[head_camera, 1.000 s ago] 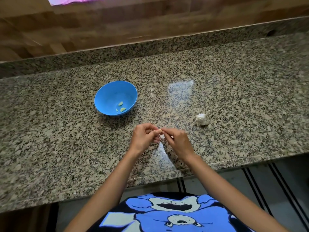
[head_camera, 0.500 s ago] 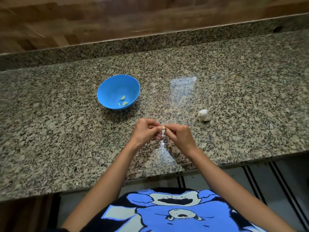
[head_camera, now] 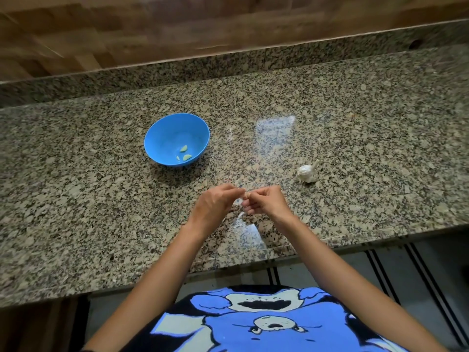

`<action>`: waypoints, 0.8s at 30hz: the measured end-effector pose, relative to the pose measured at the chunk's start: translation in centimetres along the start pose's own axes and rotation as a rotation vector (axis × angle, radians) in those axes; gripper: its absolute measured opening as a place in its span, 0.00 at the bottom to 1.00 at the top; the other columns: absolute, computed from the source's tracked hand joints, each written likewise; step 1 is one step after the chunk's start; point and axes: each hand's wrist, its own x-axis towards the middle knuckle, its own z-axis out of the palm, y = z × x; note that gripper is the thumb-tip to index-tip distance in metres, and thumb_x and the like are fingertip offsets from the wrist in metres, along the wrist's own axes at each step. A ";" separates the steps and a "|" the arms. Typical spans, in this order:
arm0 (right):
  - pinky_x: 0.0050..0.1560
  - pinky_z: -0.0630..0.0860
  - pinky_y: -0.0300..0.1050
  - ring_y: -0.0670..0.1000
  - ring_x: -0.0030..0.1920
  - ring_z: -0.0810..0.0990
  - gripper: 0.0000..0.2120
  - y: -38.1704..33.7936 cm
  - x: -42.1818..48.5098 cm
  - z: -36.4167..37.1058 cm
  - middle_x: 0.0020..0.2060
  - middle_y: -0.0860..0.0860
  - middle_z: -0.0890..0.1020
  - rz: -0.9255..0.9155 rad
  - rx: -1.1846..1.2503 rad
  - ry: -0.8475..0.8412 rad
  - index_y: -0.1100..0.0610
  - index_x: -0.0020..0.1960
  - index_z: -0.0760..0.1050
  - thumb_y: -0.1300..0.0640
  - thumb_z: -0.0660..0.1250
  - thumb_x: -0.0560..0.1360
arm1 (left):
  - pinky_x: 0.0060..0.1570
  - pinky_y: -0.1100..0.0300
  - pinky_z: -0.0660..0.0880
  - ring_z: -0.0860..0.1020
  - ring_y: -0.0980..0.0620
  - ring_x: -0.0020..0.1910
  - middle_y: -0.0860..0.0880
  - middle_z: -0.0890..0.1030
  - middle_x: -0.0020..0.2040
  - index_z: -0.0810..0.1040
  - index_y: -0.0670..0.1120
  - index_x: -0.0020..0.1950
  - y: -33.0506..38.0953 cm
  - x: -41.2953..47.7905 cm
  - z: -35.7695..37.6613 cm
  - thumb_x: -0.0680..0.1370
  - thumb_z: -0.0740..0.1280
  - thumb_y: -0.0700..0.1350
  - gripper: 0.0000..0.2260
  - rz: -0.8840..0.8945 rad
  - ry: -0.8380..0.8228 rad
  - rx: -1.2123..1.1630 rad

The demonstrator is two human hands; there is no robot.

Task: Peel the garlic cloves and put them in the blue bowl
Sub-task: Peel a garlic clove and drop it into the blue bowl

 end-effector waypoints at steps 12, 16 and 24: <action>0.36 0.79 0.38 0.49 0.31 0.80 0.08 -0.5 -0.2 0.1 0.33 0.56 0.82 -0.094 0.080 -0.014 0.63 0.44 0.80 0.66 0.62 0.76 | 0.43 0.59 0.81 0.83 0.46 0.41 0.43 0.85 0.42 0.82 0.39 0.49 1.8 0.6 0.0 0.72 0.71 0.34 0.07 -0.700 0.182 -1.052; 0.35 0.80 0.37 0.48 0.29 0.80 0.06 -0.5 -0.2 -0.2 0.31 0.54 0.82 -0.051 0.177 0.001 0.65 0.45 0.79 0.67 0.62 0.76 | 0.40 0.60 0.81 0.83 0.47 0.38 0.40 0.84 0.42 0.81 0.37 0.48 2.2 0.8 -0.7 0.68 0.70 0.34 0.09 -0.858 0.272 -1.456; 0.34 0.79 0.40 0.50 0.30 0.79 0.10 0.0 0.0 -0.5 0.31 0.55 0.80 -0.029 0.179 0.138 0.63 0.37 0.77 0.67 0.62 0.76 | 0.45 0.58 0.80 0.84 0.48 0.41 0.39 0.83 0.44 0.78 0.35 0.53 1.3 0.5 -1.0 0.71 0.66 0.33 0.11 -0.933 0.427 -1.818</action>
